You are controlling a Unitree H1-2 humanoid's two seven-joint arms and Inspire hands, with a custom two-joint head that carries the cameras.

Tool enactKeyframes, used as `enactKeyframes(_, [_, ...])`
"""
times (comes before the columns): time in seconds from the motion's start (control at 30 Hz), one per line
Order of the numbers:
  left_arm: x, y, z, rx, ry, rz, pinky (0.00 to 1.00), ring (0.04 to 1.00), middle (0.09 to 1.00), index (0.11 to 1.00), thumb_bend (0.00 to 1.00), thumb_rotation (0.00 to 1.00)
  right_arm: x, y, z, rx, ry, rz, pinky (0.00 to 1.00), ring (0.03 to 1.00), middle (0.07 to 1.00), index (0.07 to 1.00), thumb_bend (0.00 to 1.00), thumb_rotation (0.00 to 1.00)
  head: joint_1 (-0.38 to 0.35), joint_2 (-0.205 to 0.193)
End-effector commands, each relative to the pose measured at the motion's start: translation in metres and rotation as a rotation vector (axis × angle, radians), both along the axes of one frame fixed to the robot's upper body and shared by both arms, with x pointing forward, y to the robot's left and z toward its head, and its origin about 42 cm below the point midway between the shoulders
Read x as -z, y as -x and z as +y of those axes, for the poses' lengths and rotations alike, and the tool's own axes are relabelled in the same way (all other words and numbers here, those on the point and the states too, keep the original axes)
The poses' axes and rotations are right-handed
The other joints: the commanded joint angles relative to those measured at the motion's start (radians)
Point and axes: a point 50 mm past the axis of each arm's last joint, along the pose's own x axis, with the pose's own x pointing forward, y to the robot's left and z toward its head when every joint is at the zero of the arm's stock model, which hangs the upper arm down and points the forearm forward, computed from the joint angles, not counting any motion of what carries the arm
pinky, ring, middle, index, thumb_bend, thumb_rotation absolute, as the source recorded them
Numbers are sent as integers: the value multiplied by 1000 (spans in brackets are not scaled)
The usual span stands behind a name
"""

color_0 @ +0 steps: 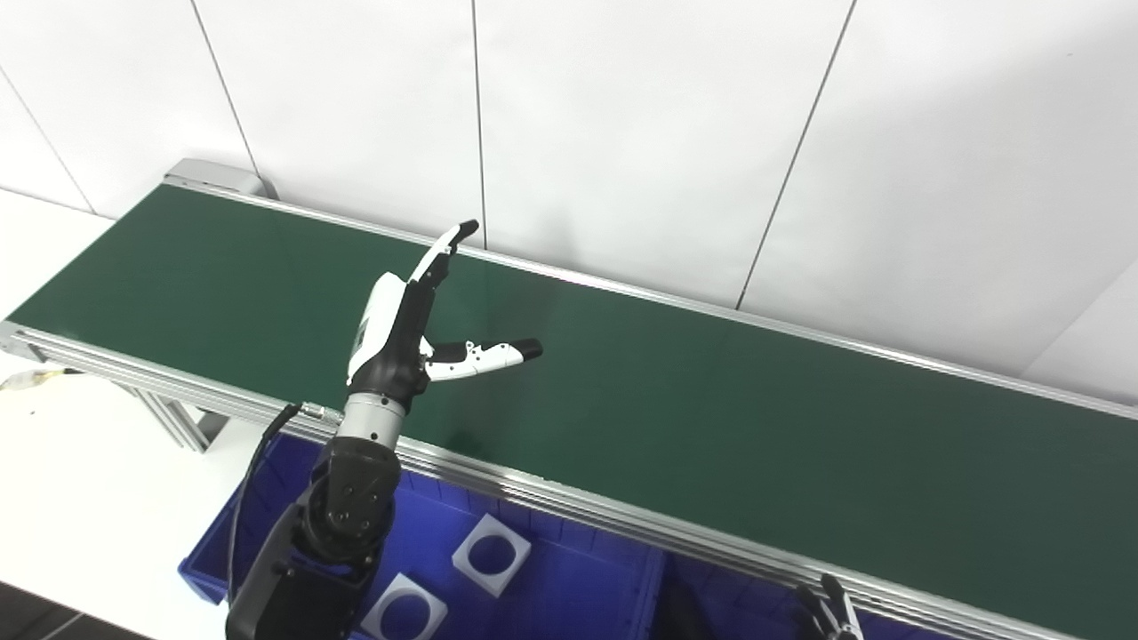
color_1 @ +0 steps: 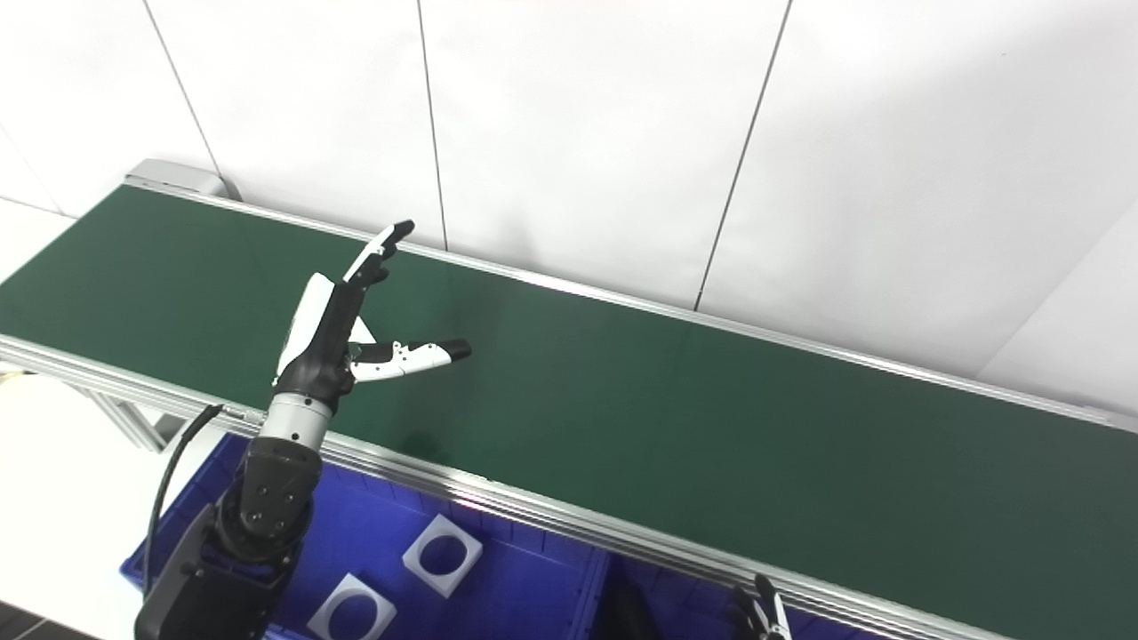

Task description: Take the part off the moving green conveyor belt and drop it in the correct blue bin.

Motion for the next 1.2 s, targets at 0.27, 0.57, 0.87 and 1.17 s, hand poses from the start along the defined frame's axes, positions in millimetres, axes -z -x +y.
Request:
enactKeyframes(0.27, [-2, -43, 33, -14, -233, 68, 881, 963, 989, 928, 844, 233, -11, -3, 0, -3, -16, -87, 856, 881, 922, 983, 735, 243, 1, 1])
enactKeyframes(0.57, [12, -57, 47, -33, -391, 124, 983, 999, 1000, 922, 851, 228, -11, -4, 0, -15, -10, -89, 858, 882, 922, 987, 708, 218, 3, 0])
enactKeyframes(0.87, [23, -63, 51, -52, -475, 233, 1000, 1000, 1000, 910, 864, 225, -11, -4, 0, -17, -5, -92, 855, 875, 913, 985, 708, 207, 4, -1])
enactKeyframes(1.17, [33, -58, 45, -52, -537, 290, 901, 973, 988, 873, 772, 36, -12, -3, 2, -6, 0, -99, 843, 873, 913, 983, 707, 240, 7, 5])
